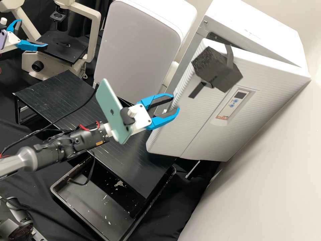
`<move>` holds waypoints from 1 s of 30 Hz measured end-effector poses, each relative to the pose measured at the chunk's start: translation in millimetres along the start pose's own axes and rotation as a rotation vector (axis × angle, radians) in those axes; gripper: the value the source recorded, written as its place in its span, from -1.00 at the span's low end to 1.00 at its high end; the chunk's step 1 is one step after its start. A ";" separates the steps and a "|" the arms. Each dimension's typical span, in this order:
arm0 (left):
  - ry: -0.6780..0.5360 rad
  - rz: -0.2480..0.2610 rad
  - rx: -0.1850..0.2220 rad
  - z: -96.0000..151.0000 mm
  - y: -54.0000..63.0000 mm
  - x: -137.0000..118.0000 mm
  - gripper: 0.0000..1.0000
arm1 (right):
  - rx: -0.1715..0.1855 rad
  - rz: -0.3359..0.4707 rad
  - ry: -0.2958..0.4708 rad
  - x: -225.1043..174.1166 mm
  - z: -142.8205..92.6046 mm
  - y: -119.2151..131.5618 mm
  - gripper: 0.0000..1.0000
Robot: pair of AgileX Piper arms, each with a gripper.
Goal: Open the incubator door
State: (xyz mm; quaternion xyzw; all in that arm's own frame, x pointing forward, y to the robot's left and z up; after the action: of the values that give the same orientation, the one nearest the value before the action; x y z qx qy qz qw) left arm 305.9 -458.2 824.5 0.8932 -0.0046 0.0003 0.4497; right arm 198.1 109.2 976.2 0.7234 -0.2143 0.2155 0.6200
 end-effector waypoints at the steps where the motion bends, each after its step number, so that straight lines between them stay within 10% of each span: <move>1: 0.000 0.000 0.000 0.0 0.0 0.0 1.00 | 0.003 0.013 0.003 -2.3 -0.9 1.7 -1.00; 2: 0.000 0.000 0.000 0.0 0.0 0.0 1.00 | 0.009 0.026 0.011 -4.6 -2.0 3.3 -1.00; 3: 0.000 0.000 0.000 0.0 0.0 0.0 1.00 | 0.007 0.025 0.017 -6.4 -2.6 2.9 1.00; 30: 0.000 0.000 0.000 0.0 0.0 0.0 1.00 | -0.084 -0.083 0.159 -5.1 -16.2 -29.2 1.00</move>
State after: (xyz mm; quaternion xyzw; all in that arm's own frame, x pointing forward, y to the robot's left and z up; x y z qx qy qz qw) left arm 305.9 -458.2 824.5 0.8932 -0.0046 0.0003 0.4497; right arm 210.1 129.5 952.0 0.6856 -0.1431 0.2371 0.6732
